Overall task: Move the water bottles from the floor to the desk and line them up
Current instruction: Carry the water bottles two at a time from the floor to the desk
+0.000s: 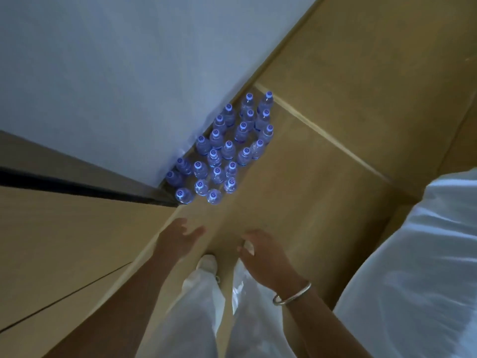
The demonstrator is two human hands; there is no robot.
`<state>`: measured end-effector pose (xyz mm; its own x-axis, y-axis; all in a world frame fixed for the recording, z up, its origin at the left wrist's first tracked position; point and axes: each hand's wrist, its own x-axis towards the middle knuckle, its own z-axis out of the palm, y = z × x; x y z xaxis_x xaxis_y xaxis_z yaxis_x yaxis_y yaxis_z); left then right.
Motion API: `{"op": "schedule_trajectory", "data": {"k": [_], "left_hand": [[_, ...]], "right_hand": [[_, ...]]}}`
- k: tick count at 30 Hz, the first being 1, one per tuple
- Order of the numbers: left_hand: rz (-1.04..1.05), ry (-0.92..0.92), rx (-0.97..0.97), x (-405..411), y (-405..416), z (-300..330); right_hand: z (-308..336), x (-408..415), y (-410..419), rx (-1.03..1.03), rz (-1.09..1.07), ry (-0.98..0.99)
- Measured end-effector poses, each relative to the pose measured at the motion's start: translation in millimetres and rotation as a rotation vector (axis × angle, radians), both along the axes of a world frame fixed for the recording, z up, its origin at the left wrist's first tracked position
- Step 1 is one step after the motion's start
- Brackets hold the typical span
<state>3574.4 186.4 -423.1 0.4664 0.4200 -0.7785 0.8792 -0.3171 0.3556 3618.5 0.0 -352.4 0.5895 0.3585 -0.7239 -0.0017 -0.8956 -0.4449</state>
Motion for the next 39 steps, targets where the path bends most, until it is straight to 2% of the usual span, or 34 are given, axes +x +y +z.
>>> {"op": "schedule_trajectory", "data": {"k": [4, 9, 13, 16, 23, 26, 30, 35, 39], "left_hand": [[0.204, 0.012, -0.029, 35, -14, -67], [0.224, 0.034, -0.027, 74, -31, -159], [0.280, 0.073, -0.035, 80, -33, -231], [0.232, 0.115, 0.015, 80, -24, -300], [0.433, 0.094, -0.069, 85, -18, -410], [0.454, -0.038, -0.037, 96, -20, -435], [0.462, -0.087, 0.038, 103, -23, -440], [0.381, -0.088, 0.076, 100, -21, -427], [0.349, -0.103, 0.094, 95, -17, -394]], "right_hand": [[-64, 31, -4, 0.027, 0.041, 0.065], [-146, 79, -16, 0.033, 0.145, 0.060], [-234, 112, -12, 0.030, 0.186, -0.020], [-307, 134, 3, 0.040, 0.157, -0.079], [-449, 166, 51, 0.142, -0.027, -0.102], [-483, 170, 64, 0.204, -0.131, -0.130], [-503, 173, 64, 0.247, -0.161, -0.138], [-505, 174, 56, 0.276, -0.002, -0.235], [-472, 170, 51, 0.320, 0.069, -0.255]]}}
